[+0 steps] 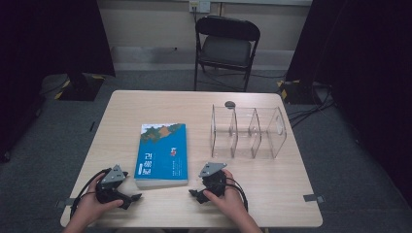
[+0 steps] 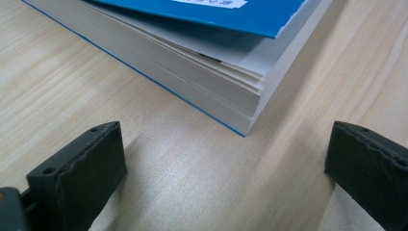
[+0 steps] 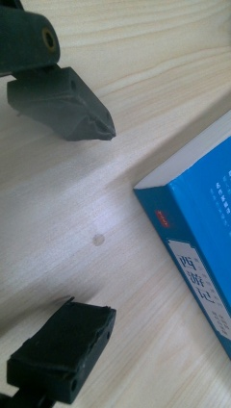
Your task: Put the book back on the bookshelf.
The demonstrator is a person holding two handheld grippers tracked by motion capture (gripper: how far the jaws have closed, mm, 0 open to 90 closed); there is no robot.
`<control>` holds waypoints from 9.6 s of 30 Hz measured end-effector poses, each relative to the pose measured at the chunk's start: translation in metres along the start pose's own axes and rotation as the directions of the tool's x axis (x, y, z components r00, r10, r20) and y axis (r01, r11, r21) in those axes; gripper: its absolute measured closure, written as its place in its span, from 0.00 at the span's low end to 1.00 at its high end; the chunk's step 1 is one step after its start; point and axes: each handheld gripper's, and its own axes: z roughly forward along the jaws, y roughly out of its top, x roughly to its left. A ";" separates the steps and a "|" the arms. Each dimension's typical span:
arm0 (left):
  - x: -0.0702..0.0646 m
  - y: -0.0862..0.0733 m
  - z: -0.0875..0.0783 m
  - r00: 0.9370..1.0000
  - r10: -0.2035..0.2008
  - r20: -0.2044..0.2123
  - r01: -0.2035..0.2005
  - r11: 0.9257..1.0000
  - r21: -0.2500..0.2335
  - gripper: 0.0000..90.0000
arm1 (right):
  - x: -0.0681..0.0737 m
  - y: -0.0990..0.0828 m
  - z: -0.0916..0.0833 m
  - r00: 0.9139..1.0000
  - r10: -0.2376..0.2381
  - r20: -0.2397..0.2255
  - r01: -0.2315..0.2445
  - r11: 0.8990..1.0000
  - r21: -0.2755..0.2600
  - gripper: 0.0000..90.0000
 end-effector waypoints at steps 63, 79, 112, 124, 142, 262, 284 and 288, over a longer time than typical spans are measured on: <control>0.003 0.021 -0.002 0.996 -0.083 0.033 0.083 0.997 0.005 0.50 | -0.001 0.001 0.001 1.000 0.001 0.000 -0.001 1.000 0.000 0.14; 0.006 0.034 -0.011 0.995 -0.093 0.043 0.094 0.995 -0.023 0.50 | 0.012 0.020 -0.009 0.999 -0.014 -0.049 0.014 1.000 0.003 0.15; 0.009 0.051 -0.018 0.996 -0.070 0.047 0.073 0.996 -0.055 0.51 | 0.030 0.089 0.038 0.990 -0.142 -0.022 0.144 0.983 0.112 0.23; 0.009 0.052 -0.017 0.995 -0.077 0.057 0.080 0.995 -0.059 0.51 | 0.044 0.112 0.063 0.966 -0.259 0.013 0.254 0.956 0.146 0.32; 0.010 0.042 -0.013 0.995 -0.100 0.016 0.101 0.992 -0.070 0.33 | 0.050 0.121 0.055 0.939 -0.342 -0.017 0.340 0.924 0.175 0.69; -0.011 0.027 -0.006 0.990 -0.057 0.129 0.065 0.997 -0.053 0.67 | 0.066 0.095 0.034 0.967 -0.232 -0.103 0.245 0.959 0.143 0.28; -0.012 0.030 -0.007 0.984 -0.059 0.167 0.068 0.996 -0.049 0.63 | 0.082 0.093 0.054 0.895 -0.435 0.098 0.421 0.897 0.137 0.45; -0.012 0.031 -0.005 0.986 -0.037 0.163 0.048 0.997 -0.064 0.59 | 0.082 0.096 0.050 0.893 -0.440 0.100 0.424 0.894 0.145 0.53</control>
